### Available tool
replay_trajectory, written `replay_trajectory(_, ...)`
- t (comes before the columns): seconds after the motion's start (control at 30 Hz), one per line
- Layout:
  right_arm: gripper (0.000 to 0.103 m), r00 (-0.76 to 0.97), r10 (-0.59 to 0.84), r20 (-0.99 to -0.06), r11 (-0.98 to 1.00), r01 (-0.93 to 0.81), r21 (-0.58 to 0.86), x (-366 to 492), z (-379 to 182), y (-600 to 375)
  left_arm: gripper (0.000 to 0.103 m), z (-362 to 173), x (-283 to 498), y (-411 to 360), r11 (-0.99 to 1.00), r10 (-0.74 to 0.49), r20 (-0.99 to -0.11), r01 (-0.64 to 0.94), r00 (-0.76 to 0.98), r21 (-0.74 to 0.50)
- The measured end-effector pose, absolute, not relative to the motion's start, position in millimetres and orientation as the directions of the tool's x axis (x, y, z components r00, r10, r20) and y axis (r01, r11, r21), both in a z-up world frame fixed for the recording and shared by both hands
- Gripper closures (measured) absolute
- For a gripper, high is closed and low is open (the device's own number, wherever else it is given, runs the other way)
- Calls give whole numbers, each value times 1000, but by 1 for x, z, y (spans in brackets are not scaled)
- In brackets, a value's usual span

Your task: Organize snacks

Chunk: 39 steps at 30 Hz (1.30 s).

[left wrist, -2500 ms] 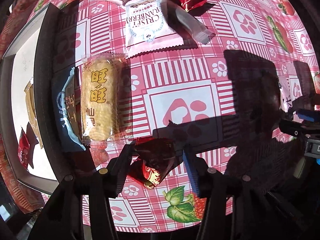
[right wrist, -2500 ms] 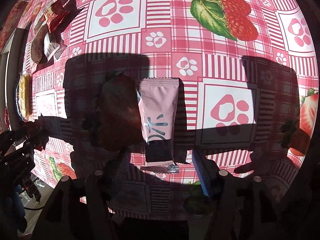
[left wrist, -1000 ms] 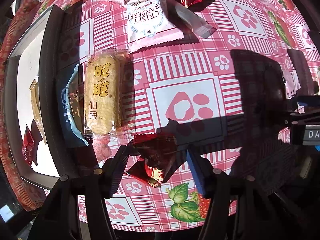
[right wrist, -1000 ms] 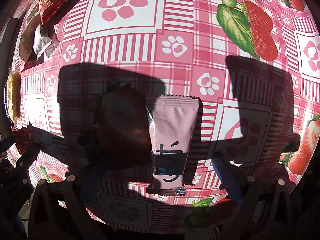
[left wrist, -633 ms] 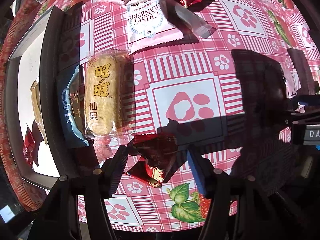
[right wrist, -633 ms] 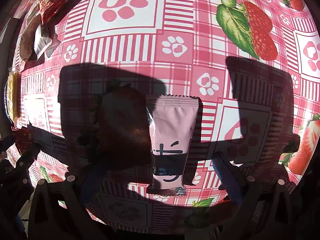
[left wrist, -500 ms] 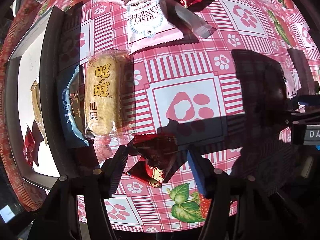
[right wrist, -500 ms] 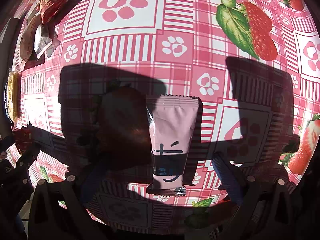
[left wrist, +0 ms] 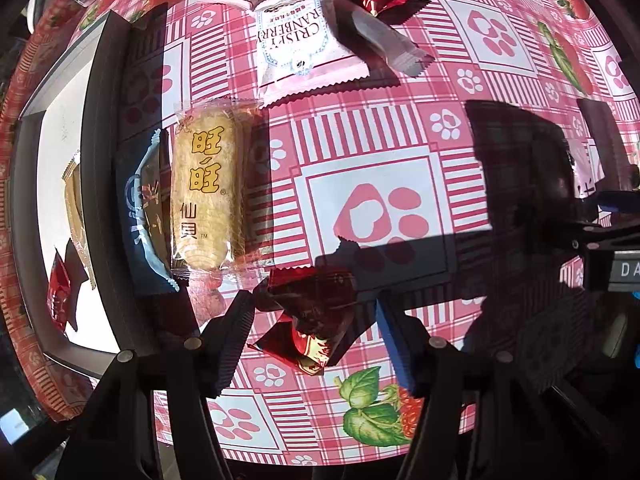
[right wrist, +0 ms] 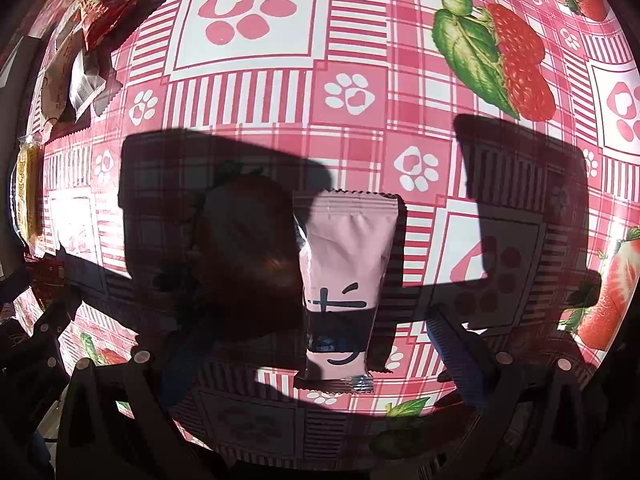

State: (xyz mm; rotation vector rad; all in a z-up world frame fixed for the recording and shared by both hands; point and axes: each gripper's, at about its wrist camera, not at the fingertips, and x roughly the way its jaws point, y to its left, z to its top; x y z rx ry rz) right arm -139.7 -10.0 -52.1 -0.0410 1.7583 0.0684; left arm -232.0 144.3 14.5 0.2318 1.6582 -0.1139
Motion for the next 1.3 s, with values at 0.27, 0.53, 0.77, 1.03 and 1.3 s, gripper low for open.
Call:
replay_trajectory(0.27,7,-218,2,-976,997,-69,18,-132,-50,-8,65,14,-226,164,983,2,-993,183,-115,-20)
replay_trajectory(0.53,79,-159,146,-977,986,-61,157,-126,-28,-8,66,31,-216,200,980,-160,-982,102,-99,-170)
replay_trajectory(0.77,79,-165,261,-951,961,-50,272,-119,-19,-4,66,50,-206,208,982,-116,-990,138,-75,-126)
replay_trajectory(1.03,79,-173,309,-935,931,-148,335,-99,6,40,66,88,-188,242,993,-108,-994,55,0,-108)
replay_trajectory(1.3,79,-122,332,-936,917,-192,350,-92,34,125,66,106,-212,281,992,-113,-993,68,38,-110)
